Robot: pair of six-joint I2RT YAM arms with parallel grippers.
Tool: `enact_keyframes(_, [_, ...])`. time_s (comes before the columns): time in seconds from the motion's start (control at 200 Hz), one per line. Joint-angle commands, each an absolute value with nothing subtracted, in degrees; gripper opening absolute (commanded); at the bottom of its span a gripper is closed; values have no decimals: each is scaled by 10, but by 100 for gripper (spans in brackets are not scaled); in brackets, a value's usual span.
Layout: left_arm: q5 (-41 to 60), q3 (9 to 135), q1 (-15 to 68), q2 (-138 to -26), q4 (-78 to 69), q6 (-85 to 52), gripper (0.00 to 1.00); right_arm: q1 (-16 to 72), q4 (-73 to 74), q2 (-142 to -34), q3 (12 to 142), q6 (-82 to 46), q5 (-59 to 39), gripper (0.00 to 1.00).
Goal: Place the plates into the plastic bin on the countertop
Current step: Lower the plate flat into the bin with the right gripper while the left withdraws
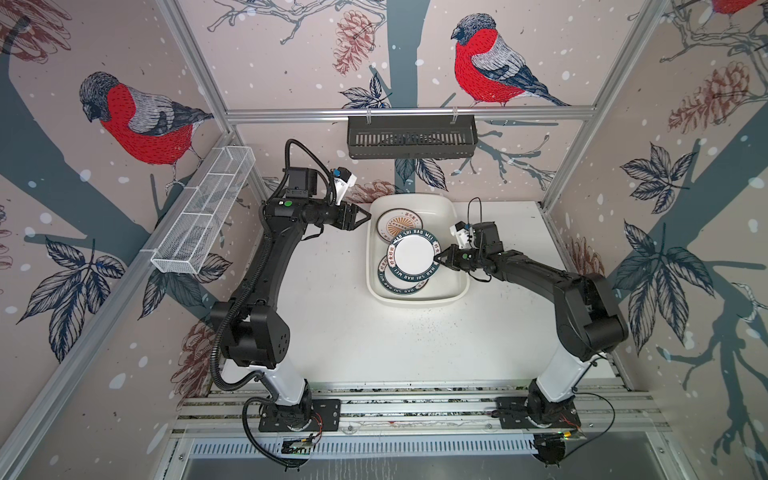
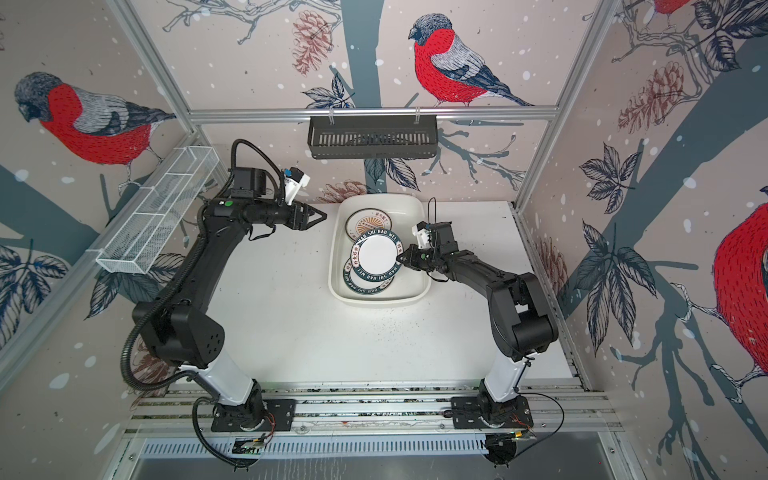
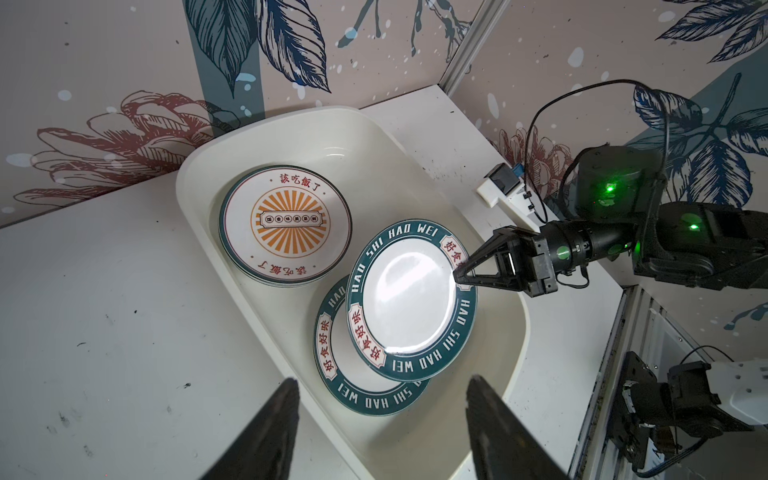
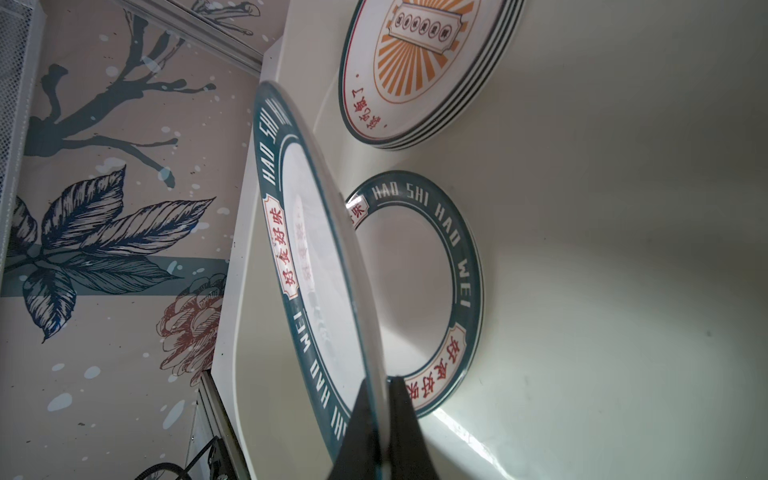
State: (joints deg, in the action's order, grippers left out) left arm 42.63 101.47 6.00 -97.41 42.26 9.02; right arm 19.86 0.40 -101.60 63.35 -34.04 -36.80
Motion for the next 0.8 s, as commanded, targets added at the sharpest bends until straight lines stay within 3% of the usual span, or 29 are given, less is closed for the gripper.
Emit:
enact_keyframes(0.0, [446,1017,59,-971,404,92,64,207,-20,-1032,654,-319,-370,6])
enact_keyframes(0.796, [460,1025,59,-984,406,84,64,214,-50,-1093,699,-312,-381,12])
